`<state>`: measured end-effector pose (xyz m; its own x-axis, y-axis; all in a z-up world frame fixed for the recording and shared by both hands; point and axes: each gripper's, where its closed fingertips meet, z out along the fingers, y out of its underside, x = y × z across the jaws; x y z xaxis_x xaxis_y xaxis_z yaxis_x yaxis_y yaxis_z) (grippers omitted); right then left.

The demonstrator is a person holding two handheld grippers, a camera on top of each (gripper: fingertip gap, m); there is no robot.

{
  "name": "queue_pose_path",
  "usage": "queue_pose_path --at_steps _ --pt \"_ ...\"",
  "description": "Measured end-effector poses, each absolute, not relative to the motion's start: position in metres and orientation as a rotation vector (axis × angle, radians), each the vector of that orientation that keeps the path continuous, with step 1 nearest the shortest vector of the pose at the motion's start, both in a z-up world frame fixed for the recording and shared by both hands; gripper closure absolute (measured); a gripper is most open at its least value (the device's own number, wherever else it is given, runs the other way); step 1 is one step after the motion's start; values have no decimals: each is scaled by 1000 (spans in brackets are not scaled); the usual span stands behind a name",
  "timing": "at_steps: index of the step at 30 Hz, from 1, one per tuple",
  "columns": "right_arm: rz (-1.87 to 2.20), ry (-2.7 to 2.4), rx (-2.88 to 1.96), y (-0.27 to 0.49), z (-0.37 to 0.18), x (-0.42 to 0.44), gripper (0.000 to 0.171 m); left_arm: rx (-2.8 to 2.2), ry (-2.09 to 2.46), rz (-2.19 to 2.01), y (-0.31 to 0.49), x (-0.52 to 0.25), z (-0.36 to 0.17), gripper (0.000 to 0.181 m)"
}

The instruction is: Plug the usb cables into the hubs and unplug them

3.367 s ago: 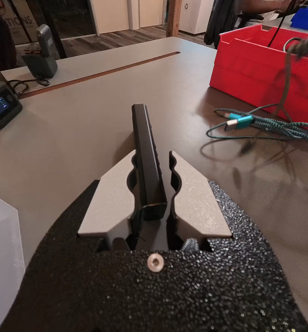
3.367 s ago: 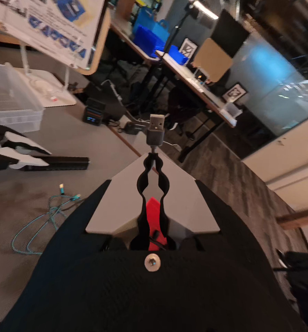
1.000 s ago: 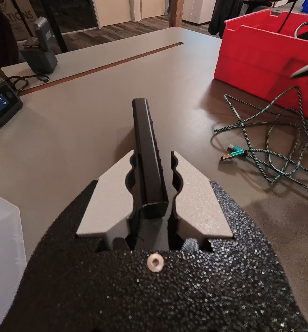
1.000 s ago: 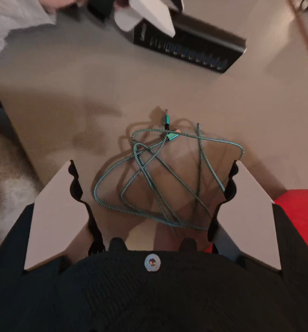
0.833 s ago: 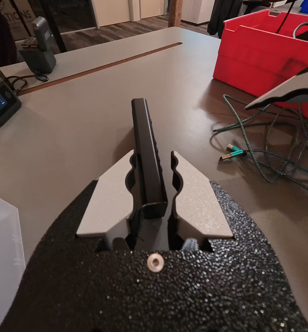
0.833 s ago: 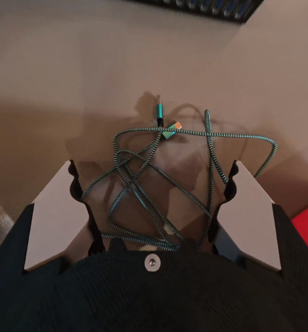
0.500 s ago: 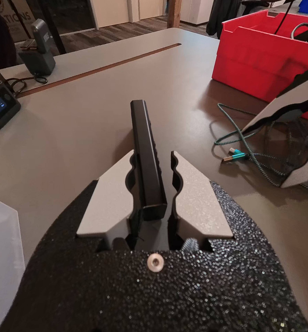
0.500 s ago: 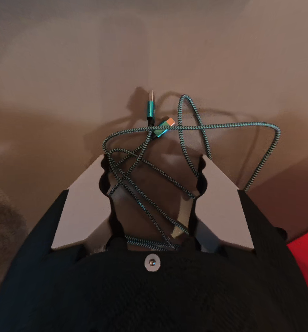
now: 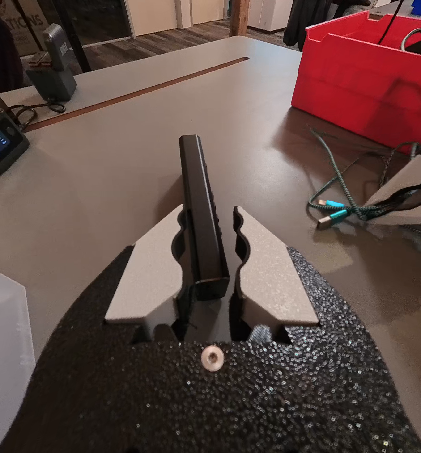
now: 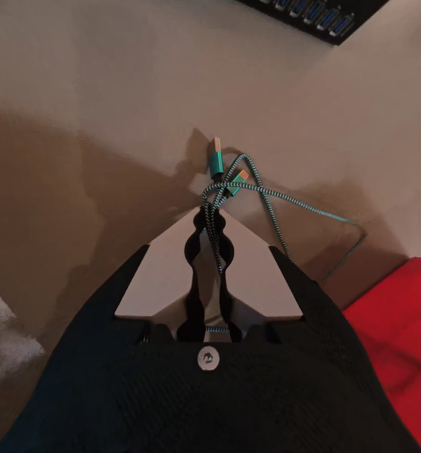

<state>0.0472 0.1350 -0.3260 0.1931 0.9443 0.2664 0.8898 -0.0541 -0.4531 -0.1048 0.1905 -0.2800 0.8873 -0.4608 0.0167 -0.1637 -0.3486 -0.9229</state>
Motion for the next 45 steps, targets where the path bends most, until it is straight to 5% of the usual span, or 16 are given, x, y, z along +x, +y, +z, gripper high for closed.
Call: queue_pose_path --at_steps 1,11,20,26,37,45 --pt "121 -1734 -1933 132 -323 47 165 -1926 459 -329 190 -105 -280 145" --pt "128 -1605 -1687 129 -182 57 166 -1926 459 -332 191 -105 -280 145" --pt "-123 -1203 -1526 171 -53 152 166 -1925 460 -330 191 -104 -280 145" --pt "-193 -1039 -1509 204 -84 210 166 -1923 460 -330 191 -104 -279 145" --pt "-210 -1050 -1659 219 -222 245 165 -1928 456 -329 190 -105 -281 145" --pt "-135 -980 -1846 228 -250 254 164 -1929 458 -322 190 -106 -281 146"
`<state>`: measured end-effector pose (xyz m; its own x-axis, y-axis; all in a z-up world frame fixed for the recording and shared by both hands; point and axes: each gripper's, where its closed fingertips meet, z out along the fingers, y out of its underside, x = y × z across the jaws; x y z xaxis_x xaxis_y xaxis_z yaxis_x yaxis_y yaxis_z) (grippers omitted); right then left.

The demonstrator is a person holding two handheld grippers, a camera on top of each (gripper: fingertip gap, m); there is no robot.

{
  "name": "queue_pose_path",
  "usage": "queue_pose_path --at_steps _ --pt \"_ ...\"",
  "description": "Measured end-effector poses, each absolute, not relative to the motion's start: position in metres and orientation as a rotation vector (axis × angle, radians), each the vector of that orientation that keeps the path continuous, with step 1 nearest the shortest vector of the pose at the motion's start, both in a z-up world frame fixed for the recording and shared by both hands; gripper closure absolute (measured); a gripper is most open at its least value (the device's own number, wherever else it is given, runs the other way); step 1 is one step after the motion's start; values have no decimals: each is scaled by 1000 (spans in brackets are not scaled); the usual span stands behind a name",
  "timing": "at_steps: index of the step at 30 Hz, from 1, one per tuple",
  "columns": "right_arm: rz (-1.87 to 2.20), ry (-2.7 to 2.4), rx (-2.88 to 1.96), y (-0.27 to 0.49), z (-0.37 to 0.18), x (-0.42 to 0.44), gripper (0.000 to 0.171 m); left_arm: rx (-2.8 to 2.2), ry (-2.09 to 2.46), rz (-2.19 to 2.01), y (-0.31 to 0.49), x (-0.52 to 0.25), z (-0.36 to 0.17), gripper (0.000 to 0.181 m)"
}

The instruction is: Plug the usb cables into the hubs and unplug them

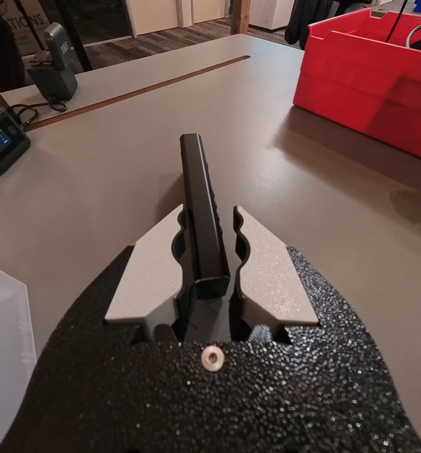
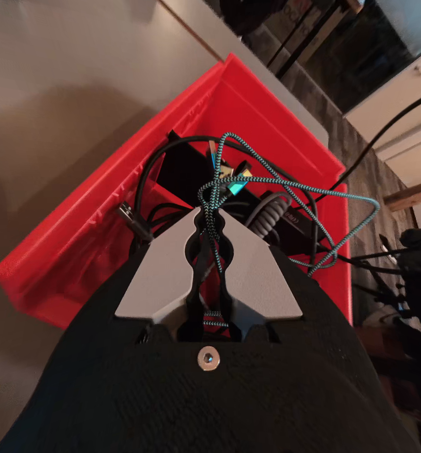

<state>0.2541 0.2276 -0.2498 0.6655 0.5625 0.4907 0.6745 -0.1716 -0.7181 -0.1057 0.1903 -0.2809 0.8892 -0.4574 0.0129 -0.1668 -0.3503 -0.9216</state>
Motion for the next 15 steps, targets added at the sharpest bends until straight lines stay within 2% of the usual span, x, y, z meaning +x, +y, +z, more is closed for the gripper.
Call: queue_pose_path --at_steps 4,8,9,10,12,15 --pt "-203 -1001 -1961 232 -268 255 165 -1930 454 -324 190 -107 -281 145" --pt "-4 -879 -2109 230 -269 254 159 -1919 439 -299 192 -110 -278 140" --pt "52 -832 -2137 228 -265 254 151 -1908 405 -259 194 -116 -276 127" --pt "93 -778 -2158 226 -258 256 132 -1887 368 -211 196 -124 -271 114" --pt "162 -694 -2168 217 -241 259 111 -1845 323 -182 197 -133 -263 98" --pt "159 -617 -2082 200 -201 265 102 -1862 349 -232 196 -127 -267 91"
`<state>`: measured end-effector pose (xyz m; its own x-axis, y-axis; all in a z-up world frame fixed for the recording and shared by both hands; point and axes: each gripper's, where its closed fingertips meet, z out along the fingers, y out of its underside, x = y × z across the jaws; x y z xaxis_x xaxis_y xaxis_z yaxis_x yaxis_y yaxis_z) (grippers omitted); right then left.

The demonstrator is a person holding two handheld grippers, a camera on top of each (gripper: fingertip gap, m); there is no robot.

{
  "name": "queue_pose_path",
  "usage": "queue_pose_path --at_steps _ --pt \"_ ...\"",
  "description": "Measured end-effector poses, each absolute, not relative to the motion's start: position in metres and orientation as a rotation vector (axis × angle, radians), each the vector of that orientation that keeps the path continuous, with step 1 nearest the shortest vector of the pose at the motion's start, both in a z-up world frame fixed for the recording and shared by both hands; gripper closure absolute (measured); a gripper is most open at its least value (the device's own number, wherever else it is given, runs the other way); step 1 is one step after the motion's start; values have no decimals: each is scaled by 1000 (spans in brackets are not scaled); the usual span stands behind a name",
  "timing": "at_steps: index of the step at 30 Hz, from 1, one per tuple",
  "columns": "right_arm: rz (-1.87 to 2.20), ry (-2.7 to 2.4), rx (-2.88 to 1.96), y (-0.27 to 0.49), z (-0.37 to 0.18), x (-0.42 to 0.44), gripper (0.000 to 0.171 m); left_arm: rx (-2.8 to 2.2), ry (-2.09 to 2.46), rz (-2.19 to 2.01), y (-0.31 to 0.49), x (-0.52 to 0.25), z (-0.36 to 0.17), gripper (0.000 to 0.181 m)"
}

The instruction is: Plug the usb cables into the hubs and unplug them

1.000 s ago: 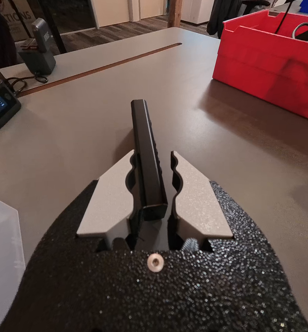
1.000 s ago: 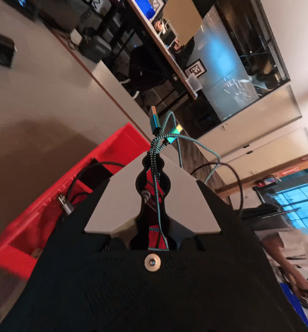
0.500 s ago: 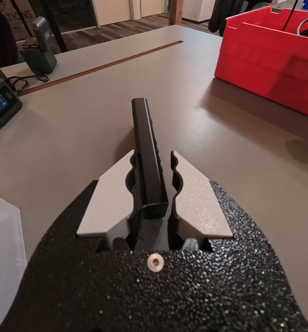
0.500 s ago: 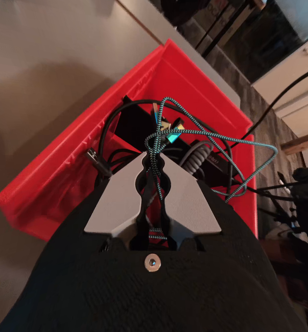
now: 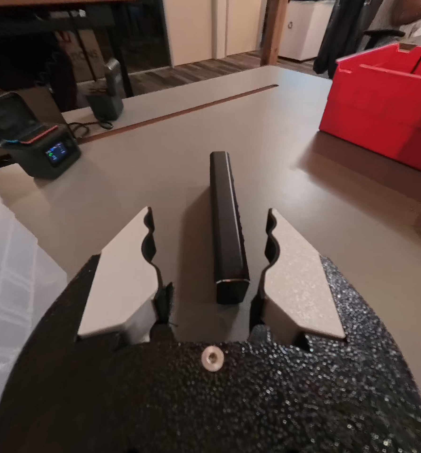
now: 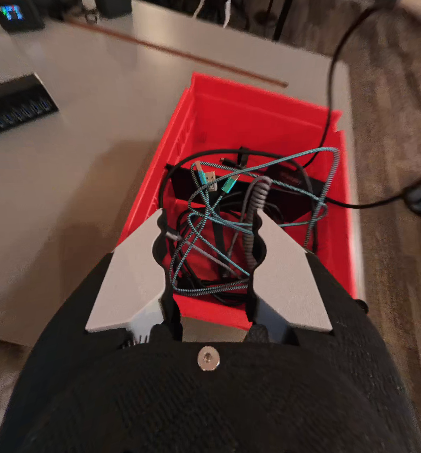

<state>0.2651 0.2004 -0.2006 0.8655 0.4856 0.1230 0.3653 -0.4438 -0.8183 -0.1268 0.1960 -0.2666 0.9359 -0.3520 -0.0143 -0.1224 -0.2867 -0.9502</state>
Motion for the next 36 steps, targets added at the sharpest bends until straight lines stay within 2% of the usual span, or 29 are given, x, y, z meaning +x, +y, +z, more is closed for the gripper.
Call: queue_pose_path --at_steps 3,6,8,9,11,13,21,25,29,32,33,35,36 --pt "27 -589 -1937 182 -156 273 95 -1939 431 -222 195 -118 -283 90" --pt "79 -677 -1742 159 -122 238 94 -2003 498 -221 192 -110 -296 104" --pt "138 -813 -1661 143 -119 201 94 -2062 530 -226 190 -108 -308 117" --pt "138 -885 -1634 138 -123 183 94 -2093 534 -219 189 -109 -313 121" --pt "119 -1058 -1590 131 -140 148 94 -2158 563 -211 186 -109 -325 142" --pt "81 -1214 -1567 130 -162 119 94 -2170 559 -211 186 -110 -327 147" --pt "-94 -1721 -1369 148 -229 23 94 -1994 816 -35 181 -95 -311 154" --pt "-287 -1862 -1253 169 -252 5 89 -1759 1033 75 170 -70 -293 155" --pt "-433 -1972 -1170 178 -272 1 91 -1586 1172 131 158 -48 -283 155" --pt "-558 -1993 -1103 188 -274 5 99 -1474 1217 107 149 -37 -274 155" --pt "-588 -1983 -1069 190 -272 5 106 -1457 1223 101 147 -35 -273 155" --pt "-613 -1970 -1007 190 -267 5 137 -1447 1223 92 146 -35 -272 155" --pt "-608 -1966 -999 189 -266 5 143 -1440 1213 95 147 -35 -270 155"
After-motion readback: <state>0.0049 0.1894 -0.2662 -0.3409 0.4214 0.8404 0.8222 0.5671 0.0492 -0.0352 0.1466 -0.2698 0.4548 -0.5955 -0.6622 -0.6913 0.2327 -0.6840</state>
